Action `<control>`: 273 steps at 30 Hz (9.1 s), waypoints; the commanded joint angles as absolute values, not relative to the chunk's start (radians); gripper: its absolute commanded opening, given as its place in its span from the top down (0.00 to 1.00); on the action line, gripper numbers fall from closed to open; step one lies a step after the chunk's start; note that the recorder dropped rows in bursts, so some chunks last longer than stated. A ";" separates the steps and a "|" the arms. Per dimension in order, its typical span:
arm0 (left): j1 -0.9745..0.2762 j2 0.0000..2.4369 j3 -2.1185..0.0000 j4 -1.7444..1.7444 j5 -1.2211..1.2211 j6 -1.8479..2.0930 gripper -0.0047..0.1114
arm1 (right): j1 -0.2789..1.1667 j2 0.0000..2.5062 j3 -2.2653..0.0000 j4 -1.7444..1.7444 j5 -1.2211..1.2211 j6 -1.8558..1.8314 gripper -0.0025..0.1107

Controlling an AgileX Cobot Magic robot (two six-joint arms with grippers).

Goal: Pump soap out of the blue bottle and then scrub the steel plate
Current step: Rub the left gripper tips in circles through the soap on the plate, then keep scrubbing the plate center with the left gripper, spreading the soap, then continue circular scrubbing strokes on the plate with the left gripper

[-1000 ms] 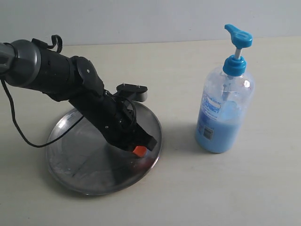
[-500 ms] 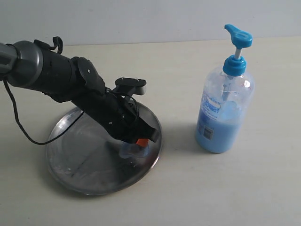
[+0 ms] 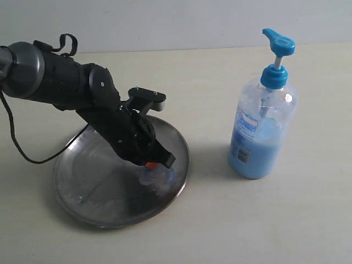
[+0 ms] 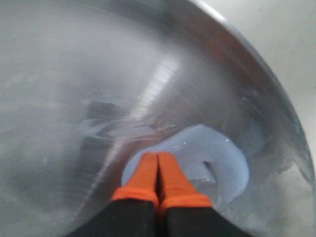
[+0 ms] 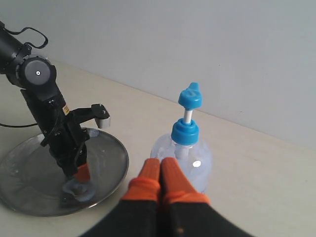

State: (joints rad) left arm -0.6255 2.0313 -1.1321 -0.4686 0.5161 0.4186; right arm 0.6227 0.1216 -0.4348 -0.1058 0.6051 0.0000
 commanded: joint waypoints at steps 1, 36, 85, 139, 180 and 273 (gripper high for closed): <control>-0.615 2.016 -1.123 -0.358 0.577 0.350 0.96 | 0.622 0.116 -0.426 -0.111 0.593 0.000 0.98; -0.680 2.041 -1.163 -0.682 0.536 0.517 0.96 | 0.622 0.116 -0.426 -0.109 0.589 0.000 0.98; -0.581 2.082 -1.163 -0.580 0.704 0.406 0.96 | 0.622 0.116 -0.426 -0.109 0.599 0.000 0.98; -0.641 2.085 -1.163 -0.435 0.777 0.385 0.96 | 0.622 0.116 -0.426 -0.109 0.597 0.000 0.98; -0.637 2.115 -1.163 -0.338 0.577 0.306 0.96 | 0.622 0.116 -0.426 -0.109 0.591 0.000 0.98; -0.678 2.090 -1.258 -0.344 0.547 0.226 0.96 | 0.622 0.116 -0.426 -0.109 0.592 0.000 0.98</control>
State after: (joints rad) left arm -0.6963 2.0914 -1.2634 -0.3789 0.5583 0.2811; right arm 0.6227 0.1216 -0.4348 -0.1058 0.6050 0.0000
